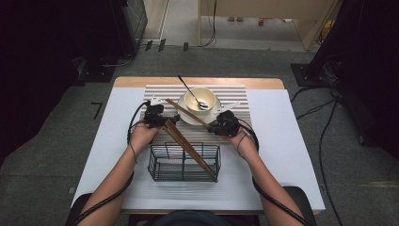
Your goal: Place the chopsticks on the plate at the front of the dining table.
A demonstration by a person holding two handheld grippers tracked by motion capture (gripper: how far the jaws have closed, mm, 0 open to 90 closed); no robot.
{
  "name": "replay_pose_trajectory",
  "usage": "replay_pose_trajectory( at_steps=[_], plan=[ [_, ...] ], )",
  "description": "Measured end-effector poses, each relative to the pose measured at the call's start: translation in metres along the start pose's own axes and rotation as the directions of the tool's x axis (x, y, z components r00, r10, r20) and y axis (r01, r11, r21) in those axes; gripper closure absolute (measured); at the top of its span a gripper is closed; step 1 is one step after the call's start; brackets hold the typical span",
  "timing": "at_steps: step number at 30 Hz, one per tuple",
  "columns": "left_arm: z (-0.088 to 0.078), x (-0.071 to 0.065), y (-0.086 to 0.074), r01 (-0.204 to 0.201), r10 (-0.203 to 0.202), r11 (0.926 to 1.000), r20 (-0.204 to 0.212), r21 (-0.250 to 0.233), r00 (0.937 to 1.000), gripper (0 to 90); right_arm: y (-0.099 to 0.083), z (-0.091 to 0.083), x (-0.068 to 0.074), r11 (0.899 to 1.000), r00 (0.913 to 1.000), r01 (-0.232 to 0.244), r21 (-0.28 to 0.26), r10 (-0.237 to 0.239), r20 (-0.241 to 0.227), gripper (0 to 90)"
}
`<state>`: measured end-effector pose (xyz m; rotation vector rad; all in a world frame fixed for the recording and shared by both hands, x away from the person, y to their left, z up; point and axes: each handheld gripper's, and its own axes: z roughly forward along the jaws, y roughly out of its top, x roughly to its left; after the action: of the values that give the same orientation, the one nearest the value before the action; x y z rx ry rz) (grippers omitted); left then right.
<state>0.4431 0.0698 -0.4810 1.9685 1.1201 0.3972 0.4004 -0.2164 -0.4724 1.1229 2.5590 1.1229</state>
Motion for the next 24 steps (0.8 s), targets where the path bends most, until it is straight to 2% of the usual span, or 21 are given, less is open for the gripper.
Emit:
replay_pose_trajectory(
  at_steps=[10, 14, 19, 24],
  plan=[
    [0.002, -0.004, -0.001, 0.000, 0.000, 1.0000, 0.010, 0.006, 1.0000, 14.8, 0.001, 0.000, 0.000, 1.000, 0.9999, -0.011, -0.005, 0.011, 0.012, 80.2],
    [0.002, -0.004, -0.001, 0.001, -0.001, 1.0000, 0.011, 0.006, 0.9999, 14.8, 0.000, -0.001, 0.000, 1.000, 1.0000, -0.006, -0.005, 0.006, 0.005, 75.7],
    [0.002, -0.004, -0.001, 0.000, 0.000, 1.0000, 0.009, 0.006, 1.0000, 14.8, -0.001, -0.006, 0.001, 1.000, 0.9999, 0.008, -0.009, -0.008, 0.013, 70.8],
    [0.001, -0.002, 0.000, 0.006, -0.006, 1.0000, 0.008, 0.003, 0.9999, 14.8, -0.006, -0.013, 0.000, 1.000, 0.9998, -0.006, -0.015, 0.006, 0.020, 72.9]
  ],
)
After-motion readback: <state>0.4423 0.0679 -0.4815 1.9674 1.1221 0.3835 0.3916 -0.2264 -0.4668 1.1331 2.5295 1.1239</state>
